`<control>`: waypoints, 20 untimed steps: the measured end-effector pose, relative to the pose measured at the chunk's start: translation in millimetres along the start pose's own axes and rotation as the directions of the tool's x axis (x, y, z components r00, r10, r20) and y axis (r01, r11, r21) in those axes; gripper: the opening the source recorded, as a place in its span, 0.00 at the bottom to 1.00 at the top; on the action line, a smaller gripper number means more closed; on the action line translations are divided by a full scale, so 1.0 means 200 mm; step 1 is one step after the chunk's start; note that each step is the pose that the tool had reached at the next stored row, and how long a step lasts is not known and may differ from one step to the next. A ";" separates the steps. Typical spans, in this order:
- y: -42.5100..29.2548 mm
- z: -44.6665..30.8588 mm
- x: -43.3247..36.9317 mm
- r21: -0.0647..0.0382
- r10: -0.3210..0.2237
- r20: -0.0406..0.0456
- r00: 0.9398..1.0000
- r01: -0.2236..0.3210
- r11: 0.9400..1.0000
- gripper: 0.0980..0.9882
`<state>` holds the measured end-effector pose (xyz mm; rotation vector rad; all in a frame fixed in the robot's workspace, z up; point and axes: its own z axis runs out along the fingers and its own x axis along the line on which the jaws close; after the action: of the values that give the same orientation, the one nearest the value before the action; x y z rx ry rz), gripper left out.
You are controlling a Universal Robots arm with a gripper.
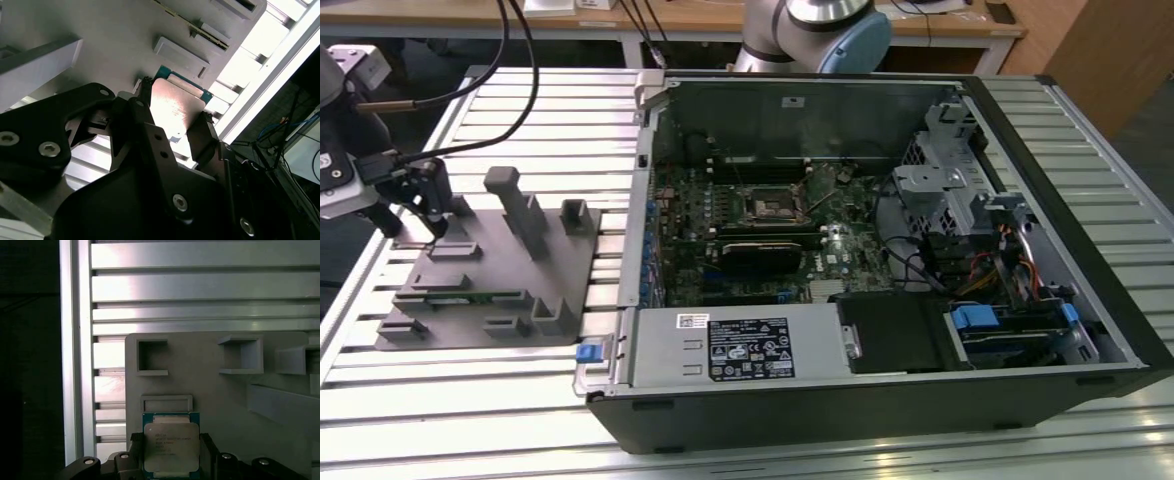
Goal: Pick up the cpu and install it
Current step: 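Pick up the cpu and move it towards the insertion slot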
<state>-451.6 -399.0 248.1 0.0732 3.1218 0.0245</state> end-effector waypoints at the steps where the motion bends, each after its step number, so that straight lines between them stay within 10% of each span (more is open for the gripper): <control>1: 0.000 -0.001 0.000 0.000 0.000 0.000 1.000 0.000 1.000 0.49; 20: 0.005 -0.041 -0.001 0.000 0.000 0.000 1.000 0.000 1.000 0.49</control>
<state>-451.6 -398.2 256.3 0.0734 3.1217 0.0245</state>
